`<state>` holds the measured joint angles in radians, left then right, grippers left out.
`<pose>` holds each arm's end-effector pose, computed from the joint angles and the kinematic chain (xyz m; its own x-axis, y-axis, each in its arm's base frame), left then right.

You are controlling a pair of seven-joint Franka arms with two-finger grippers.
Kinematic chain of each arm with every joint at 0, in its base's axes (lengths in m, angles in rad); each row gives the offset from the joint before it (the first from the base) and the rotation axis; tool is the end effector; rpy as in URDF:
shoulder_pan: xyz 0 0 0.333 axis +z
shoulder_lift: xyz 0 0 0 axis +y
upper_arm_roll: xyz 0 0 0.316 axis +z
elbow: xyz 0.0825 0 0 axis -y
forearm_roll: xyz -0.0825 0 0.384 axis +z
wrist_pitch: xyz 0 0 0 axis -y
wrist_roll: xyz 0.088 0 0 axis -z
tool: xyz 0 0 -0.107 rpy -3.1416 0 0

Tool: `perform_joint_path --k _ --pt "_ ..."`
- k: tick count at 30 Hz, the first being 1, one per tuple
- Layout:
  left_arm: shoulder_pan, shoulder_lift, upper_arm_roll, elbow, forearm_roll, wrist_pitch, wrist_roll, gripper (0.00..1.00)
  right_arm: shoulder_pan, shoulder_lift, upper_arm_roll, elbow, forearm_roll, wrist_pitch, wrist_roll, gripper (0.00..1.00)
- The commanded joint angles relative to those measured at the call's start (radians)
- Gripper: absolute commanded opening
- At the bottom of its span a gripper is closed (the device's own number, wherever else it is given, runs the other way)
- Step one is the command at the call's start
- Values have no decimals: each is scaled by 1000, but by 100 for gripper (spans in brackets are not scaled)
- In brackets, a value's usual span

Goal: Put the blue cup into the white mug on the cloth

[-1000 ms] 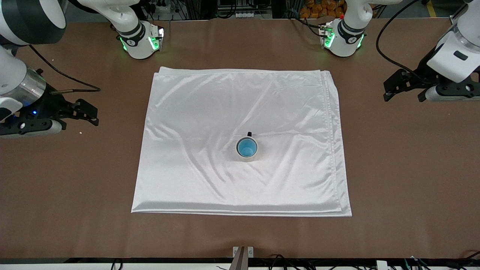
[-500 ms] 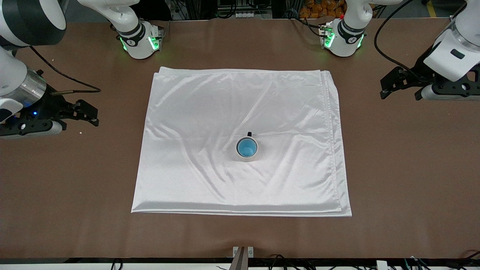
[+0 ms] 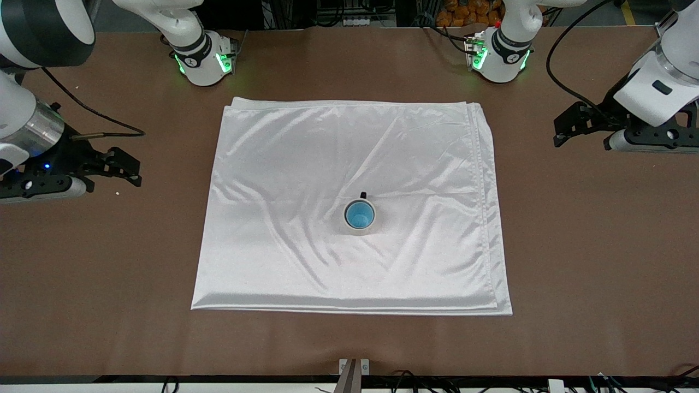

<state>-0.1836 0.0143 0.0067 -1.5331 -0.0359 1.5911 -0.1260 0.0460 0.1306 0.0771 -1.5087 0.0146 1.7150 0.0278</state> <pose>0.5521 -0.1026 0.6363 0.9980 -0.0501 0.0388 -0.0517 -0.9978 0.0410 0.6030 0.0730 0.5918 0.9930 0.0913 0.0753 0.0936 -0.9953 -0.0267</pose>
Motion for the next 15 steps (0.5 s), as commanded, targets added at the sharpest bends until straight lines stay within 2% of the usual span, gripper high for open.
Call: perform_joint_path --k 1,15 --pt "3 6 6 11 -10 -17 29 100 -3 -3 1 -2 2 -3 -2 100" --pt "6 6 6 13 -10 -17 51 100 -28 -17 1 2 2 -17 -3 100"
